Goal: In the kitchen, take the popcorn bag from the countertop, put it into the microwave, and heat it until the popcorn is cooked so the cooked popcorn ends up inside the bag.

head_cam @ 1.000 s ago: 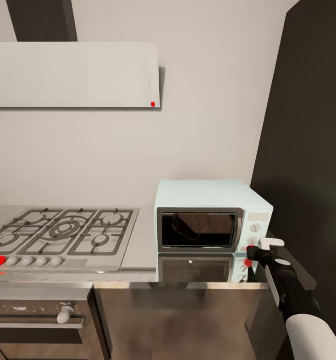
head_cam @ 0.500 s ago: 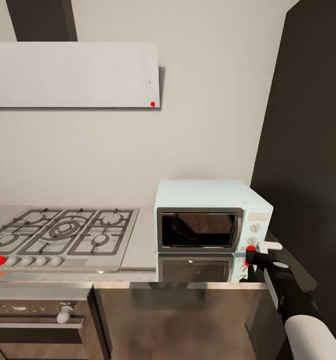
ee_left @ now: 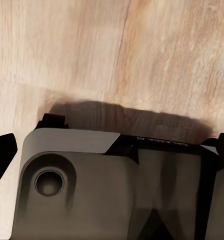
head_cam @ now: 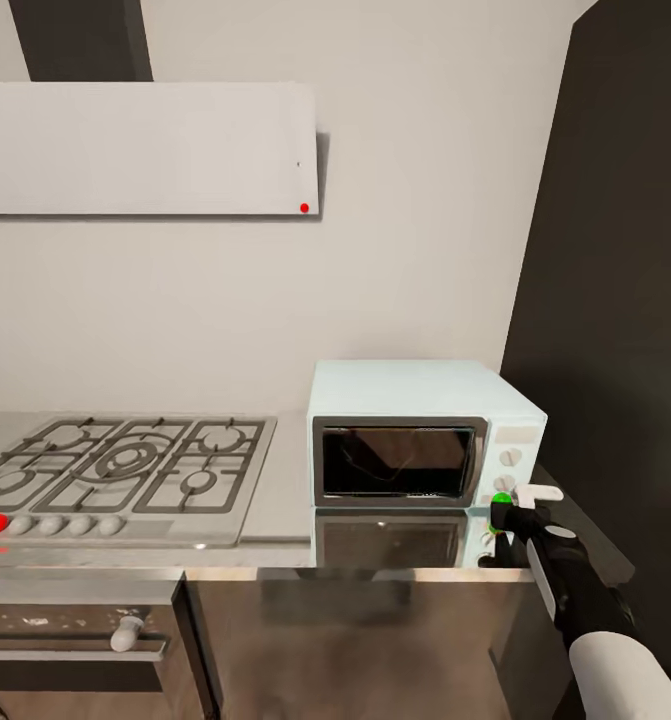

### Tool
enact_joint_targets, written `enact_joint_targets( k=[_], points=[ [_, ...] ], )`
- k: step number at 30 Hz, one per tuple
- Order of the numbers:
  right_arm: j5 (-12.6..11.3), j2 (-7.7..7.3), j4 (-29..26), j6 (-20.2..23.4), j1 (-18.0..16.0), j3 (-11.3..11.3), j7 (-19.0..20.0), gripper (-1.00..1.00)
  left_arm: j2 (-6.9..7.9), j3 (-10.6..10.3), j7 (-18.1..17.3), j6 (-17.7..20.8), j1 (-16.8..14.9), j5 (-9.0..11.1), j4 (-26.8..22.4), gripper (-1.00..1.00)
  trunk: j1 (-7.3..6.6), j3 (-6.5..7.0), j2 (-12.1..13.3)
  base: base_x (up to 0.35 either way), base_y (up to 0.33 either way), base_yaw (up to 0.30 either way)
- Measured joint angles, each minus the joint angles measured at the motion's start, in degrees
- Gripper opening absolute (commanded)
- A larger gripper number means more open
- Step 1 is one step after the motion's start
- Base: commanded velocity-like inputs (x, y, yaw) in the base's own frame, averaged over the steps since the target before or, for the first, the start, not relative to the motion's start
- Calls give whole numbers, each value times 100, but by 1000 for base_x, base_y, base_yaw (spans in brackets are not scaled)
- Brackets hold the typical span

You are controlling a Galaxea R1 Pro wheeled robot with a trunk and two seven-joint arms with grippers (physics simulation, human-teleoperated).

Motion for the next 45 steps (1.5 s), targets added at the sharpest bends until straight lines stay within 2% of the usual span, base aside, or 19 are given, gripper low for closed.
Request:
enact_joint_targets(
  k=[25,26,28,30,32,34,35,36,37,38,39,41,43,45],
  points=[
    [10,47,5,8,-23,42,57,-100,-1,-2,1,0,-2,2,2,100,1,1,0,-327,0,0],
    [49,57,186,3,-23,45,40,-100,0,-2,0,0,-3,2,2,100,0,1,0,-54,0,0],
    [172,45,955,-177,-21,53,9,-100,0,-1,4,0,-1,2,2,100,0,0,1,-21,0,0],
    [417,40,1996,-709,-20,70,-23,-100,0,-1,5,0,-1,2,2,100,-1,0,0,-6,0,0],
    [845,30,3169,-1280,-21,69,-69,-100,0,-1,4,0,-1,2,1,100,-1,0,0,-1,0,0],
    [1039,13,4367,-1666,-2,65,-121,-100,2,-1,6,0,-3,2,2,100,-1,0,-1,0,0,0],
    [1073,10,4813,-1711,7,71,-126,-100,6,-1,7,0,-3,2,1,100,-1,-1,0,0,0,0],
    [1088,15,4943,-1750,155,69,-122,-100,12,-1,8,0,-3,3,1,100,-1,0,-1,0,0,0],
    [1075,6,5027,-1789,544,47,-76,-100,17,-2,8,-1,-3,2,2,100,-1,2,0,0,0,0],
    [1063,-13,5042,-1811,1344,37,-52,-100,18,-1,8,0,-3,3,1,100,-1,0,-1,0,0,0],
    [1060,-17,5046,-1818,1889,40,-46,-100,14,-1,8,0,-1,2,0,100,-1,-1,-1,0,0,0],
    [1061,-21,5047,-1792,1920,32,-37,-100,16,-1,8,0,-1,2,2,100,-1,1,-1,0,0,0],
    [1059,-9,5048,-1810,2169,30,-42,-100,19,-1,8,0,-3,2,1,100,-1,0,-1,0,0,0],
    [1056,-3,5045,-1869,2269,24,-47,-100,18,-1,8,0,-1,2,1,100,-1,0,-1,0,0,0]
  ],
)
